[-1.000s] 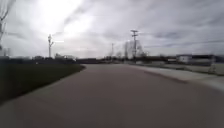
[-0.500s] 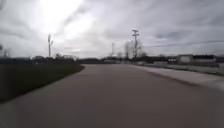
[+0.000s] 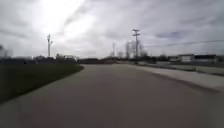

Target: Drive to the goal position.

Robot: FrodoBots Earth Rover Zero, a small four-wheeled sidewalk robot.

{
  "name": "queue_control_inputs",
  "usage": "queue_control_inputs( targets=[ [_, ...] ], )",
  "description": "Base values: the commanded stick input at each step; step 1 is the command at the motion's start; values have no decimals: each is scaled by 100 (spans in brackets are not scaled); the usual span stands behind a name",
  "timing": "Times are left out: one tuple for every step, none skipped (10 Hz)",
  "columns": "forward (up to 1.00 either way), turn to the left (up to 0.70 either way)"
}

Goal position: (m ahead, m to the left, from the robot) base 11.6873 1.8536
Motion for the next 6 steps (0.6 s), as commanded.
queue_control_inputs(
  targets=[
    [100, 0],
    [100, 0],
    [100, 0],
    [100, 0],
    [100, 0],
    [100, 0]
  ],
)
